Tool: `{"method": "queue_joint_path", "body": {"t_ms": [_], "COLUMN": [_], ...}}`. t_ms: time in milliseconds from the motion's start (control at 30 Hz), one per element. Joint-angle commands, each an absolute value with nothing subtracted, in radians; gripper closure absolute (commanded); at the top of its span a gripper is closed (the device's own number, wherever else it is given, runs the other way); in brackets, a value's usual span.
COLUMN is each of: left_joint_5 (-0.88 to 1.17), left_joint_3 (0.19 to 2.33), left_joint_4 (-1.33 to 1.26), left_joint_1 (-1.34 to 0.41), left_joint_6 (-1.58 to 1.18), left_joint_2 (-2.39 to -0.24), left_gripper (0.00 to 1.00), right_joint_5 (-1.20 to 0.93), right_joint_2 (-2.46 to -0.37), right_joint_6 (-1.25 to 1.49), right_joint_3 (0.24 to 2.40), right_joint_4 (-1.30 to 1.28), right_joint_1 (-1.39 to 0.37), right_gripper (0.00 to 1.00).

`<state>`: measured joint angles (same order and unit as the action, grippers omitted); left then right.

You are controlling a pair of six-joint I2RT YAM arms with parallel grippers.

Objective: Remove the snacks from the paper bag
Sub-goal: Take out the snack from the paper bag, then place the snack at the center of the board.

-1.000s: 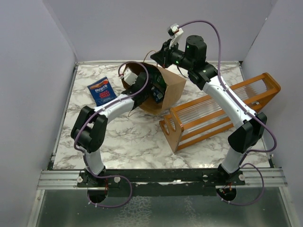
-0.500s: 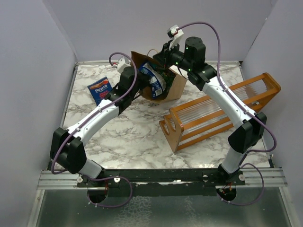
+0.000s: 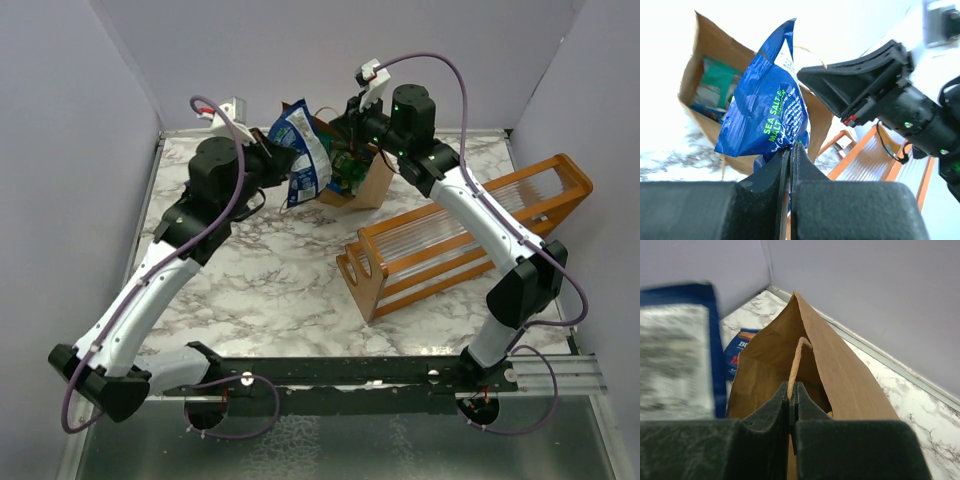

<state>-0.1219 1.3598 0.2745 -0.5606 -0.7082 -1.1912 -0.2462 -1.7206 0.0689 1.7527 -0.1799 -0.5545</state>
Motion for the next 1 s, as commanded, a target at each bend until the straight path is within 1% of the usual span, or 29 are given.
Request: {"method": "queue_joint_path", "body": {"t_ms": [0,167,267,400,567,633,767,833,967], "left_joint_5": [-0.183,-0.392,-0.494,-0.475,-0.434,-0.351,-0.027,0.096,0.237], "left_joint_3": [1.438,1.477,1.480,1.462,1.414,1.367,1.307,1.304,1.348], "left_joint_4": [0.423,0.553,0.627,0.664,0.654,0.595,0.482,0.415,0.322], "left_joint_1": [-0.550,-0.550,-0.537,-0.470,-0.312,-0.212,-0.006,0.059,0.124], "left_joint_6": [-0.519,-0.411,-0.408,-0.433,-0.427,-0.420,-0.468,-0.484,-0.520], "left_joint_2": [-1.104,-1.076,-1.086,-1.119,-1.179,-1.215,-1.364,-1.450,-1.615], "left_gripper": [1.00,1.00,1.00,1.00,1.00,1.00,1.00,1.00,1.00], "right_joint_5": [-0.195,-0.159,-0.149,-0.136,-0.128,-0.132,-0.147,-0.148,-0.151], "right_joint_2": [-1.673,-1.665,-1.656,-1.648,-1.646,-1.646,-1.655,-1.662,-1.660], "right_joint_6": [0.038,0.019,0.010,0.000,-0.003,0.001,0.010,0.011,0.018], "right_joint_3": [1.736,1.740,1.732,1.728,1.725,1.722,1.725,1.736,1.738], "right_joint_4": [-0.133,-0.141,-0.138,-0.137,-0.138,-0.134,-0.128,-0.138,-0.145], "right_joint_1": [-0.555,-0.555,-0.555,-0.555,-0.555,-0.556,-0.556,-0.556,-0.555], "right_gripper": [0.99,0.99,0.99,0.99,0.99,0.99,0.99,0.99,0.99]}}
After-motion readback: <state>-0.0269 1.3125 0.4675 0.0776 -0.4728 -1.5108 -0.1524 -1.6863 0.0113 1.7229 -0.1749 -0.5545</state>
